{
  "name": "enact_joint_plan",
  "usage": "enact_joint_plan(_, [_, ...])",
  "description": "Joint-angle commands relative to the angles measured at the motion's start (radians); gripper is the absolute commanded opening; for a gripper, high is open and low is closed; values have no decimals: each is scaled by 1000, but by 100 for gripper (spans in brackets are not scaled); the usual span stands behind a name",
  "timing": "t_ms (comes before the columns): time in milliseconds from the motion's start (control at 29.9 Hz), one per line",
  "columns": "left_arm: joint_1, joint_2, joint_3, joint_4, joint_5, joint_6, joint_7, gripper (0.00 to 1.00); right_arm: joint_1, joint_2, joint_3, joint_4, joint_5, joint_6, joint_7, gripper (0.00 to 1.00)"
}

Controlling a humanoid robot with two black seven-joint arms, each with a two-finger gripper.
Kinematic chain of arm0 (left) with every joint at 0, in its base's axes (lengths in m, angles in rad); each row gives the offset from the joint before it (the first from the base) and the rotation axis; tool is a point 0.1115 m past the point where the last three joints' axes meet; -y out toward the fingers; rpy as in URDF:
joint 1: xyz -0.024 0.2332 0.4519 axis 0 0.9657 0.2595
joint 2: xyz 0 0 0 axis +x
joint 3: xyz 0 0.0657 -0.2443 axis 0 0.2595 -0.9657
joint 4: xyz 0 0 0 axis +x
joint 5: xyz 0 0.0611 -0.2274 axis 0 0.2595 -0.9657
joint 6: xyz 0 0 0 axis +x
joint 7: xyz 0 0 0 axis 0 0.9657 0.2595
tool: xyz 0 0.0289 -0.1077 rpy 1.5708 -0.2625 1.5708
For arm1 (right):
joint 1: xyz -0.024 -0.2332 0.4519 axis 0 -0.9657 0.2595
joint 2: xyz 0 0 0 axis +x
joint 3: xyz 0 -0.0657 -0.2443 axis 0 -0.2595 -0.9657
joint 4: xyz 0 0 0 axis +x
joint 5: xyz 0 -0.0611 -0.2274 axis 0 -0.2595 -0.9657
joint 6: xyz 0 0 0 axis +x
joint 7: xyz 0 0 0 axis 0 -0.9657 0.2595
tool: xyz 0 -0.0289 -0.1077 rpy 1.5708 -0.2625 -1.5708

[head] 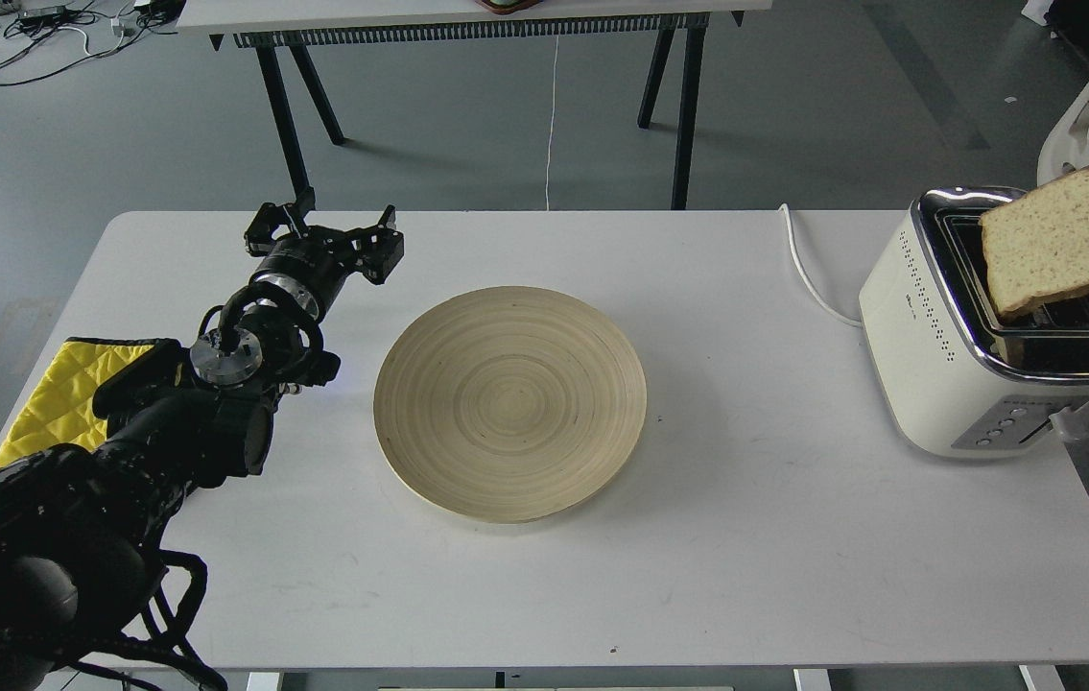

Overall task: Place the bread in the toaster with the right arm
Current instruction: 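Carry the bread slice over the toaster slot with the right gripper, then lower the bread into the toaster slot and open the right gripper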

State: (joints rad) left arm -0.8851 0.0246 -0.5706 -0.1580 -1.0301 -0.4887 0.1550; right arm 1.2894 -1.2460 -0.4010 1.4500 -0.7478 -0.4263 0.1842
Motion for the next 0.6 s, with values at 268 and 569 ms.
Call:
enact_joint_plan(268, [0,0,0,0,1,0,0,100,-18,42,5,-10,-1,-3,-11,29])
enact_joint_plan(569, [0,0,0,0,-1,0,0,100,-15,60,31,-14,15,-9,-17,100])
